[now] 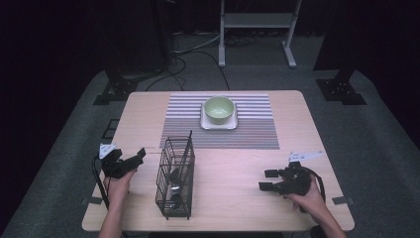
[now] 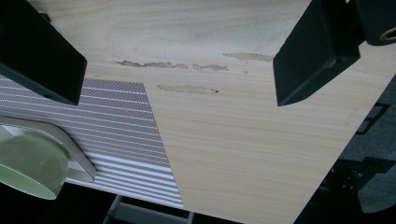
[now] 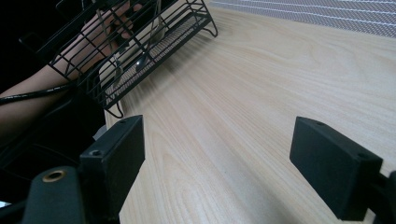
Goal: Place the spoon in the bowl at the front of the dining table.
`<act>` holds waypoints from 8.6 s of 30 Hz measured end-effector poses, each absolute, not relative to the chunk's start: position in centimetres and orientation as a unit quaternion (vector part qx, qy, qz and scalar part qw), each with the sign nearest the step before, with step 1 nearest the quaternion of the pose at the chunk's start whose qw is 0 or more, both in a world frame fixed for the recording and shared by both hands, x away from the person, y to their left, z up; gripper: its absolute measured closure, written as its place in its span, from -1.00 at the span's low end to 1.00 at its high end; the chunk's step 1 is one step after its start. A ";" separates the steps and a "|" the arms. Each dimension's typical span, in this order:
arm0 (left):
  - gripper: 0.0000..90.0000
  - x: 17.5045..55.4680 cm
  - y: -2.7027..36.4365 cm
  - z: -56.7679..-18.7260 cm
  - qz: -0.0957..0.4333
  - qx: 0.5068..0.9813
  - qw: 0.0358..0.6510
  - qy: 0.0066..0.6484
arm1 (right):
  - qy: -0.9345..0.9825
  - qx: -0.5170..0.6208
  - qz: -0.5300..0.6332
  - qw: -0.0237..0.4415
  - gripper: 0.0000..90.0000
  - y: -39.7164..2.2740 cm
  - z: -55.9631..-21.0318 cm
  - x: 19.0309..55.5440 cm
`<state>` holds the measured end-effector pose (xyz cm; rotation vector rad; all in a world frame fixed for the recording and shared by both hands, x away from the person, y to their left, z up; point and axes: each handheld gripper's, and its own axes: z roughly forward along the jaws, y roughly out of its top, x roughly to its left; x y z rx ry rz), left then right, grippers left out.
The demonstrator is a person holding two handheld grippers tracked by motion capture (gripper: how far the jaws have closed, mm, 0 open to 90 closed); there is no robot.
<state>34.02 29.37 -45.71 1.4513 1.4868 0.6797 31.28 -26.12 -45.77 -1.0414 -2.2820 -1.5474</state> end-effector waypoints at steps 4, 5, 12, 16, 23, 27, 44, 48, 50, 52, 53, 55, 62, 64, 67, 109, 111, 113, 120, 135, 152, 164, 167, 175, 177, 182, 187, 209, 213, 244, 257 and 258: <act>-0.96 34.0 29.5 -45.7 0.277 0.589 0.459 0.605 | -0.774 -0.346 -0.521 0.097 -0.62 -25.6 -45.6 31.2; -0.97 34.0 29.5 -45.7 0.277 0.589 0.459 0.605 | -0.774 -0.346 -0.521 0.097 -0.62 -25.6 -45.6 31.2; -0.96 33.9 29.6 -45.7 0.277 0.589 0.459 0.605 | -0.776 -0.342 -0.520 0.101 -0.62 -24.6 -45.2 31.0; -0.97 33.9 29.6 -45.7 0.276 0.588 0.460 0.605 | -0.781 -0.334 -0.518 0.102 -0.62 -23.7 -44.7 31.1; -0.96 33.9 29.6 -45.7 0.276 0.588 0.459 0.606 | -0.789 -0.314 -0.519 0.101 -0.62 -22.6 -43.4 30.9; -0.96 33.9 29.6 -45.7 0.277 0.589 0.459 0.605 | -0.788 -0.309 -0.523 0.102 -0.62 -22.2 -42.9 30.8; -0.96 33.9 29.7 -45.7 0.277 0.587 0.459 0.607 | -0.791 -0.296 -0.527 0.093 -0.65 -20.2 -41.0 30.8; -0.97 33.9 29.7 -45.7 0.277 0.588 0.459 0.607 | -0.791 -0.295 -0.527 0.099 -0.65 -19.9 -40.8 30.7; -0.96 33.9 29.6 -45.7 0.278 0.589 0.458 0.605 | -0.794 -0.290 -0.524 0.102 -0.65 -19.6 -40.6 30.7; -0.97 33.9 29.6 -45.7 0.279 0.590 0.458 0.604 | -0.795 -0.289 -0.523 0.103 -0.65 -19.5 -40.5 30.7; -0.96 33.9 29.6 -45.7 0.279 0.590 0.458 0.604 | -0.795 -0.286 -0.524 0.106 -0.65 -19.2 -40.3 30.7; -0.96 33.9 29.6 -45.7 0.279 0.590 0.458 0.604 | -0.794 -0.285 -0.526 0.108 -0.65 -19.2 -40.2 30.7; -0.97 33.8 29.6 -45.7 0.279 0.588 0.459 0.605 | -0.794 -0.278 -0.528 0.114 -0.65 -18.6 -39.4 30.8; -0.97 33.8 29.6 -45.7 0.279 0.588 0.459 0.605 | -0.796 -0.275 -0.527 0.113 -0.65 -18.4 -39.2 30.8; -0.96 33.8 29.7 -45.7 0.279 0.588 0.458 0.605 | -0.799 -0.270 -0.525 0.111 -0.65 -18.1 -38.9 30.8; -0.96 33.8 29.8 -45.6 0.278 0.588 0.460 0.605 | -0.821 -0.225 -0.510 0.124 -0.65 -13.6 -35.2 31.4; -0.96 33.8 29.8 -45.6 0.278 0.587 0.460 0.605 | -0.822 -0.223 -0.509 0.124 -0.65 -13.4 -35.2 31.4; -0.96 33.8 29.8 -45.6 0.278 0.587 0.460 0.605 | -0.824 -0.221 -0.506 0.124 -0.65 -13.1 -35.0 31.5; -0.96 33.8 29.9 -45.6 0.278 0.586 0.460 0.606 | -0.829 -0.215 -0.499 0.132 -0.65 -12.0 -34.7 31.8; -0.96 33.8 29.8 -45.6 0.278 0.588 0.460 0.605 | -0.838 -0.208 -0.483 0.146 -0.62 -9.8 -33.9 32.8; -0.97 33.7 30.0 -45.5 0.281 0.585 0.461 0.605 | -0.853 -0.199 -0.461 0.143 -0.55 -7.3 -33.7 33.5; -0.97 33.7 29.9 -45.5 0.279 0.585 0.462 0.605 | -0.855 -0.212 -0.454 0.136 -0.28 -6.5 -33.9 34.2; -0.96 33.7 30.0 -45.5 0.279 0.585 0.461 0.606 | -0.854 -0.216 -0.452 0.137 -0.14 -6.4 -34.0 34.4; -0.97 33.7 30.1 -45.5 0.280 0.584 0.461 0.607 | -0.857 -0.227 -0.446 0.123 0.15 -6.0 -33.9 34.7; -0.96 33.7 30.1 -45.5 0.280 0.583 0.461 0.607 | -0.859 -0.227 -0.443 0.121 0.25 -5.9 -33.9 34.7; -0.96 33.6 30.2 -45.5 0.279 0.581 0.462 0.610 | -0.858 -0.231 -0.443 0.124 0.36 -5.7 -33.9 34.8; -0.96 33.6 30.2 -45.5 0.279 0.581 0.462 0.609 | -0.860 -0.233 -0.438 0.123 0.64 -5.5 -33.9 34.9; -0.96 33.6 30.2 -45.5 0.281 0.581 0.462 0.608 | -0.846 -0.241 -0.464 0.102 0.98 -6.3 -32.4 34.8; -0.96 33.7 30.1 -45.5 0.281 0.582 0.461 0.608 | -0.843 -0.242 -0.469 0.106 0.98 -6.6 -31.9 34.8; -0.96 33.8 30.1 -45.5 0.283 0.581 0.460 0.609 | -0.807 -0.246 -0.524 0.117 0.98 -8.8 -27.6 34.1; -0.96 33.8 30.2 -45.6 0.282 0.583 0.459 0.608 | -0.795 -0.243 -0.542 0.125 0.98 -9.9 -26.2 33.8; -0.96 33.8 30.2 -45.6 0.282 0.583 0.459 0.608 | -0.795 -0.243 -0.542 0.124 0.98 -10.0 -26.2 33.8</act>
